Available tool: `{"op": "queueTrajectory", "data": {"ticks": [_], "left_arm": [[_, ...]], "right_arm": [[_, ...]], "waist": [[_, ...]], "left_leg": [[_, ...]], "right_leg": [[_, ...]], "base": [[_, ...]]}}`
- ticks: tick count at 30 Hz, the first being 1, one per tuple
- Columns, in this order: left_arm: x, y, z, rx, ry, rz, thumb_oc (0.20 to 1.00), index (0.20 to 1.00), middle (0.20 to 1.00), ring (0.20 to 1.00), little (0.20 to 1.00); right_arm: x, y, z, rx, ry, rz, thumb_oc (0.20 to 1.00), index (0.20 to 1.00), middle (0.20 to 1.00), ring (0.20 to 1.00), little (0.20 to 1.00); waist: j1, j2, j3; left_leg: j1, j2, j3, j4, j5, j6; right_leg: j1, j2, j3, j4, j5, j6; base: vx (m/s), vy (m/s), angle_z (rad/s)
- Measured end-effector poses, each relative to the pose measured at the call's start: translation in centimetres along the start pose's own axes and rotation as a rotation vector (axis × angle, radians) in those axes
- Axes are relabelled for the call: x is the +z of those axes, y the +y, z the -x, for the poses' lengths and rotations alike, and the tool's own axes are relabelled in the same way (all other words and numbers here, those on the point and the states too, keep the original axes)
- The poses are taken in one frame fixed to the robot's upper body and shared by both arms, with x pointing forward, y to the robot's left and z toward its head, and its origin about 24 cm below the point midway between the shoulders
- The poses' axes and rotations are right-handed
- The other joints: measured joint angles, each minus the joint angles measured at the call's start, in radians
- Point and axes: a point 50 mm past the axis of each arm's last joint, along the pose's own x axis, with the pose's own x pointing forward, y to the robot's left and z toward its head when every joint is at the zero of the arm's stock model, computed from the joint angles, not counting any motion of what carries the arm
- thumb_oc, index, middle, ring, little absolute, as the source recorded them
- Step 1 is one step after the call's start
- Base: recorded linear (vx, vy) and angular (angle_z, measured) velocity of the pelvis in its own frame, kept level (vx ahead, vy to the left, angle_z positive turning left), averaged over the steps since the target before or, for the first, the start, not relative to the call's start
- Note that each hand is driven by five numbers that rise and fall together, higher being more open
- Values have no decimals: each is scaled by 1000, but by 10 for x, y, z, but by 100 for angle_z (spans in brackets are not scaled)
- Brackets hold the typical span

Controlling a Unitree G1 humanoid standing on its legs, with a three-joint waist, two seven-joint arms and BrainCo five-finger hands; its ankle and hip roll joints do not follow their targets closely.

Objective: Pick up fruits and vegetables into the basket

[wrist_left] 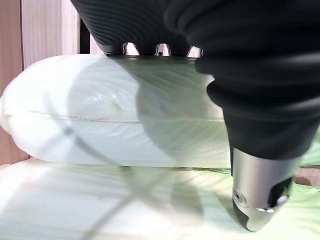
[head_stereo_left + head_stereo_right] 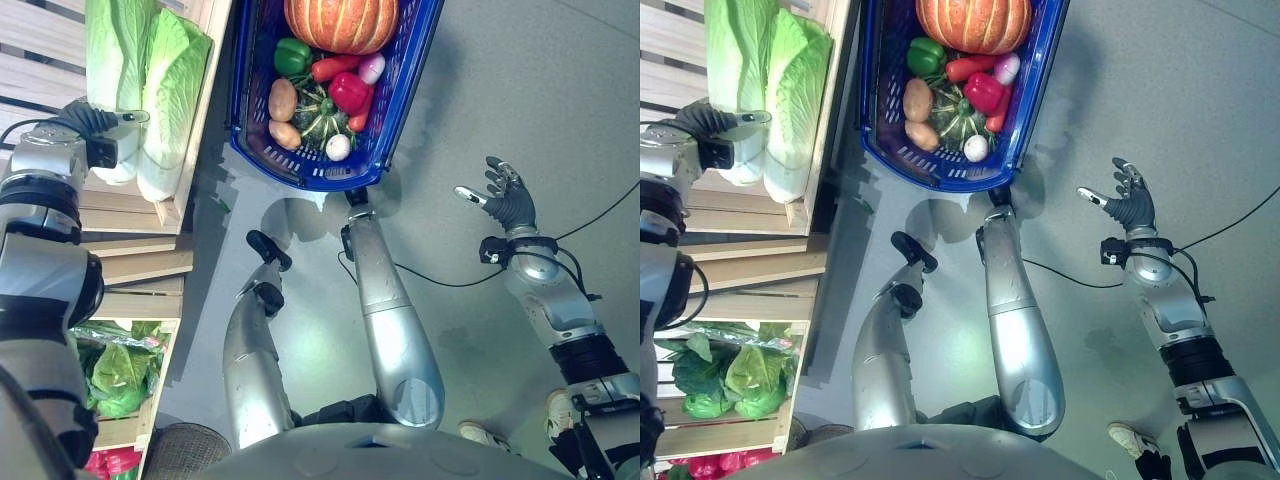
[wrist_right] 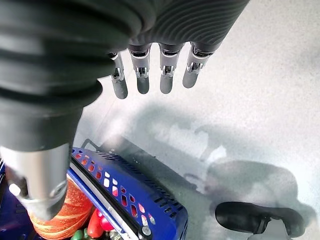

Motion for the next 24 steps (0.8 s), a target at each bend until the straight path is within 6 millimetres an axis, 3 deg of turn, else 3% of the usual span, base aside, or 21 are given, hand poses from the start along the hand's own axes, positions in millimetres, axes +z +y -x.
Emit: {"op": "queueTrajectory", "data": {"ticks": [1,2,3,10,14,19,24], "left_arm": [[-1,0,0,-3,1,6,608,608,608,608,608],[-1,-1,0,-9,-2,14,241,241,241,241,241],[-3,-1,0,-13,-5,32,200,200,200,200,200],[-28,-6,-1,-28,-28,187,200,200,200,200,200],[-39,-21,-1,-69,-71,248,200,200,200,200,200],[-49,-37,2,-56,-154,336,200,200,200,200,200],[-59,-74,12,-123,-257,398,200,200,200,200,200]], "right_arm": [[1,0,0,2,-3,-2,1000,1000,1000,1000,1000],[2,1,0,5,-9,-5,1000,1000,1000,1000,1000],[4,2,1,9,-16,-7,1000,1000,1000,1000,1000],[5,2,6,14,-30,-15,1000,1000,1000,1000,1000],[7,2,10,35,-59,-23,1000,1000,1000,1000,1000],[28,6,15,81,-185,-44,1000,1000,1000,1000,1000],[54,14,20,167,-337,-51,1000,1000,1000,1000,1000]], "waist": [[0,0,0],[0,0,0],[0,0,0],[4,0,0],[11,0,0],[31,0,0],[70,-1,0]], "left_leg": [[2,-1,0,0,-1,0],[4,-1,0,1,-3,1],[6,-2,0,1,-4,3],[39,-7,-1,1,-9,6],[73,-18,-8,-2,-9,9],[109,-22,-12,-4,-8,12],[176,-40,-16,-41,7,19]], "right_leg": [[2,0,0,-1,0,0],[6,0,0,-2,0,1],[9,-1,0,-3,-1,2],[47,-8,-5,-3,-3,6],[81,-19,-7,-3,-9,13],[122,-26,-13,-3,-11,16],[187,-43,-21,-15,-16,23]], "base": [[0,0,0],[0,0,0],[0,0,0],[0,-4,1],[4,-5,7],[-3,-6,4],[-25,-38,10]]}}
